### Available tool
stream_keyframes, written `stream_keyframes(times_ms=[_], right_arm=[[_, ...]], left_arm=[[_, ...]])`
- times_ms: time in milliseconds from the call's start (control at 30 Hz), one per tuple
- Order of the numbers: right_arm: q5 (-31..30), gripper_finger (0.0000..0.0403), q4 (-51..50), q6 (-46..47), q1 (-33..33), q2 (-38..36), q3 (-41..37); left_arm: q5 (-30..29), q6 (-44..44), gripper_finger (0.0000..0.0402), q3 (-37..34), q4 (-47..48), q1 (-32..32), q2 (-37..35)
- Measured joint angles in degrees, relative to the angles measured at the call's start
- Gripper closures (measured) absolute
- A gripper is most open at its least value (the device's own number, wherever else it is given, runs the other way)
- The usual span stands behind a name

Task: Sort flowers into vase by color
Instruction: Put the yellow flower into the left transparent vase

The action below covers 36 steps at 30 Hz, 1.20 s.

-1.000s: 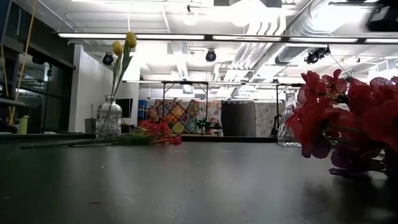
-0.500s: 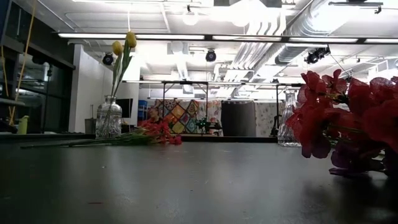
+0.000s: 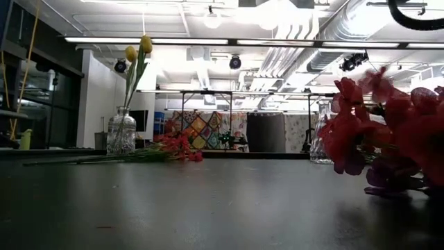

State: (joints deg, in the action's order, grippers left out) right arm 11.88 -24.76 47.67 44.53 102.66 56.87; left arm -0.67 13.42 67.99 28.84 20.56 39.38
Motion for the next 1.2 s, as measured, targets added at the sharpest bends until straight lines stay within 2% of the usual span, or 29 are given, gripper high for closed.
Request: stream_keyframes(times_ms=[133,267,333,567,867,933,1033,1200], right_arm=[[-2.1,0.0252,-1.4,2.4,0.6,0.9,0.0],[-1.6,0.0364,-2.4,3.3,0.9,1.1,-0.1],[0.1,0.0389,-2.2,3.4,1.0,1.2,-0.1],[3.8,0.0398,-4.2,1.0,1.4,-3.1,0.5],[6.9,0.0402,-11.5,-5.7,0.0,-20.0,1.2],[5.6,0.0402,-14.7,-8.0,-2.6,-24.4,1.1],[-0.2,0.0402,-17.5,-13.9,-9.1,-30.8,1.1],[-9.2,0.0403,-14.3,-25.4,-23.9,-36.5,1.1]], left_arm=[[0.0,0.0,0.0402,0.0,0.0,0.0,0.0],[0.0,0.0,0.0402,0.0,0.0,0.0,0.0],[0.0,0.0,0.0401,0.0,0.0,0.0,0.0],[0.0,-0.1,0.0401,0.0,0.0,0.0,0.0],[-0.9,-0.7,0.0402,0.0,0.0,0.0,0.0],[0.1,-0.6,0.0402,0.0,-0.1,0.0,0.0],[0.4,-0.6,0.0401,0.0,-0.1,0.0,0.0],[0.4,-0.2,0.0402,0.0,-0.1,0.0,0.0]])
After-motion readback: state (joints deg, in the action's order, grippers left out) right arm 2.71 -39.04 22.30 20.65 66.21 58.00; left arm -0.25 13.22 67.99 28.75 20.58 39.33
